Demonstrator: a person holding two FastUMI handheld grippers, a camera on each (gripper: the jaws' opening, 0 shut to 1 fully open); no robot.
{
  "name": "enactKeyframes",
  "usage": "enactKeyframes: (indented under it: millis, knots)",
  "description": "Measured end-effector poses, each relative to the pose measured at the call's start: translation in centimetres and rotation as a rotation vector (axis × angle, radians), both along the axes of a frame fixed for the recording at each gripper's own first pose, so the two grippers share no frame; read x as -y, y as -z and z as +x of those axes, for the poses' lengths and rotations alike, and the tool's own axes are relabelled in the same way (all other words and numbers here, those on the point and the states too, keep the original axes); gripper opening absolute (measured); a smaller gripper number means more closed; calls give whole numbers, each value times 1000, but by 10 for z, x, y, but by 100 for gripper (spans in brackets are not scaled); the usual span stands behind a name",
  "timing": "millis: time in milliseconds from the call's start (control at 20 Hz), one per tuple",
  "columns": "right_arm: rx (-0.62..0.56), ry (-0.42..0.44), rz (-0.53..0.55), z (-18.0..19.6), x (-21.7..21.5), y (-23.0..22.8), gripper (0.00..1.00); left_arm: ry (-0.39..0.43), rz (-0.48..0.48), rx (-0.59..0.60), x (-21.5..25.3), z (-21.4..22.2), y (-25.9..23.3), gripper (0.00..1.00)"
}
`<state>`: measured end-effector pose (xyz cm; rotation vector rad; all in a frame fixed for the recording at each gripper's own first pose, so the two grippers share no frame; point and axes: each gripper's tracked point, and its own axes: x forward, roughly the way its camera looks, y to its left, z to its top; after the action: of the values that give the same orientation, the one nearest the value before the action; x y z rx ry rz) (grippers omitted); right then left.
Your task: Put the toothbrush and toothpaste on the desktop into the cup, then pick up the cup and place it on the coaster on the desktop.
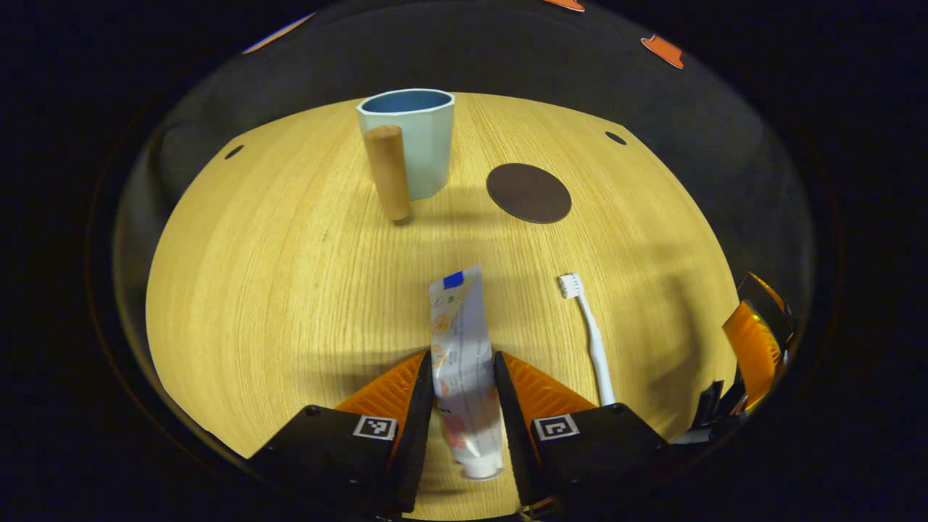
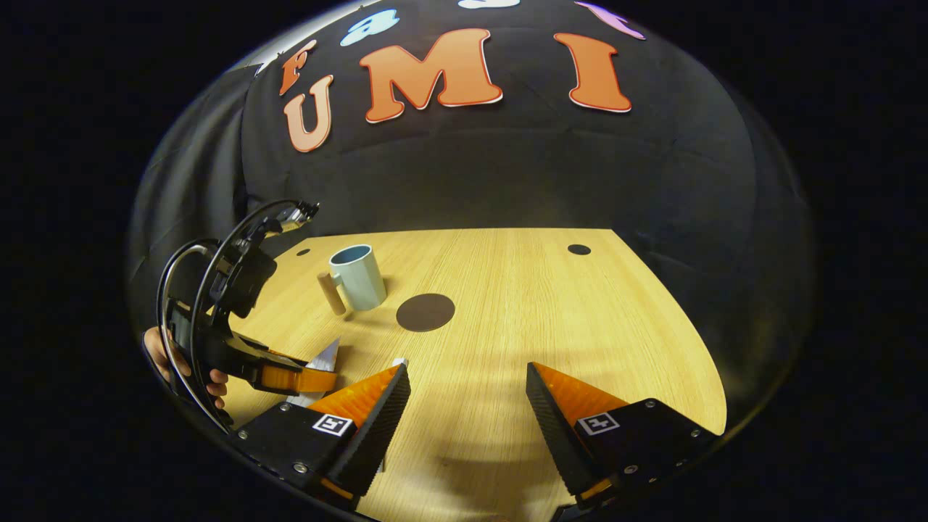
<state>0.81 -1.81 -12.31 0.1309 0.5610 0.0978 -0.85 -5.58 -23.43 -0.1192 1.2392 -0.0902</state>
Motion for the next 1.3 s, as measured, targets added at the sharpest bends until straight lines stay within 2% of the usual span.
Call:
enactKeyframes:
  millis: [50,150,200,250,300,350,400,450,500,550,650,1050,1100,1150,1300]
  knots:
    - [-19,-14,10,1,-6,2,97,14,-7,-2,2,2,0,54]
    - [-63,-42,31,0,-18,8,96,26,-28,1,3,7,-2,49]
    - [-85,-46,45,-1,-23,11,95,10,-63,-22,6,7,2,43]
    - [-106,-41,61,-1,-26,13,94,16,-84,-9,7,15,-3,27]
    - [-126,-37,76,-2,-29,16,93,13,-105,1,7,22,-4,28]
    - [-147,-35,89,-1,-32,19,92,11,-128,-3,7,28,-5,25]
    - [-172,-34,96,-1,-34,22,92,9,-144,4,9,15,-3,25]
    - [-196,-40,104,-3,-39,25,90,4,-158,19,8,20,-1,25]
    - [-220,-60,116,-5,-46,28,89,-2,-164,28,3,21,-9,25]
    - [-257,-81,129,-9,-54,34,86,-5,-177,45,1,23,-14,20]
    - [-293,-100,138,-10,-63,43,83,-8,-191,75,-5,25,-21,20]
    - [-351,-131,54,-9,-87,49,72,-50,-226,179,-36,26,-50,20]
    - [-362,-132,39,-10,-89,51,63,-54,-232,188,-40,25,-53,20]
    - [-371,-133,25,-11,-91,54,71,-59,-236,195,-45,23,-55,20]
    - [-409,-113,28,-7,-97,61,65,-73,-242,217,-58,21,-60,20]
